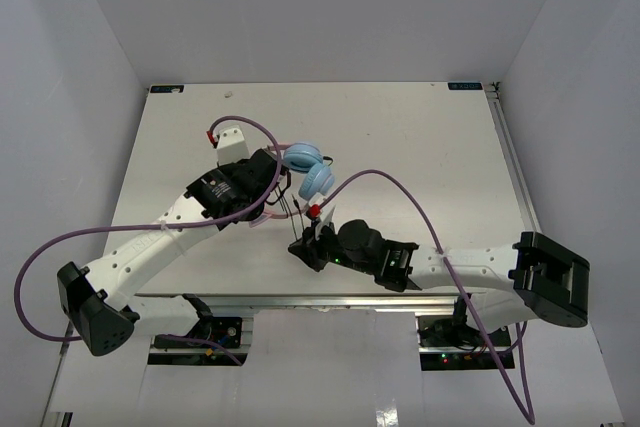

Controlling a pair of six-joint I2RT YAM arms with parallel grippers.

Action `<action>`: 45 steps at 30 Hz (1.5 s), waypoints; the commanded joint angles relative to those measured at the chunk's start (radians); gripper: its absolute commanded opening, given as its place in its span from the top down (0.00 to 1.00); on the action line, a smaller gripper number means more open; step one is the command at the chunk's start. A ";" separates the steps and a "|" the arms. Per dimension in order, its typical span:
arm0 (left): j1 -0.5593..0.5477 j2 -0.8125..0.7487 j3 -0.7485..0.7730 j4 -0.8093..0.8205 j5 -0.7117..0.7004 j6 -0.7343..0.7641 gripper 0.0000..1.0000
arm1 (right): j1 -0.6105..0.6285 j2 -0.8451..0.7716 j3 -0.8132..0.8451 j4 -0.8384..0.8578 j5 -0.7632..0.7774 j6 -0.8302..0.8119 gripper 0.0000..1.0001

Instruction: Wrap the headphones

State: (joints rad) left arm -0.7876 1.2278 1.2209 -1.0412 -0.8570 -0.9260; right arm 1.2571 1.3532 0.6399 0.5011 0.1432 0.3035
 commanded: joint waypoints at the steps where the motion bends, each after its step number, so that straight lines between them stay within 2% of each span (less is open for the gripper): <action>1: 0.019 -0.072 0.026 0.132 -0.094 -0.094 1.00 | 0.027 0.041 0.021 -0.082 -0.001 0.003 0.84; 12: 0.018 -0.113 0.013 0.148 -0.107 -0.093 1.00 | 0.027 0.081 0.046 -0.081 0.021 0.006 0.88; 20: 0.018 -0.144 -0.007 0.197 0.008 -0.049 1.00 | 0.027 0.076 0.005 -0.016 0.109 -0.039 0.91; 26: 0.018 -0.195 -0.045 0.264 0.176 -0.001 1.00 | 0.028 0.044 -0.046 0.025 0.219 -0.069 0.92; 31: 0.019 -0.255 -0.077 0.321 0.292 0.065 1.00 | 0.027 -0.003 -0.102 0.091 0.243 -0.076 0.92; 41: 0.019 -0.308 -0.099 0.431 0.577 0.241 1.00 | 0.027 -0.197 -0.295 0.274 0.291 -0.072 0.92; 45: 0.019 -0.294 -0.098 0.482 0.732 0.333 1.00 | 0.027 -0.275 -0.328 0.274 0.279 -0.080 0.92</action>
State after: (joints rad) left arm -0.7733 0.9564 1.1028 -0.7114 -0.3459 -0.6899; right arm 1.2840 1.1455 0.3438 0.7126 0.3796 0.2379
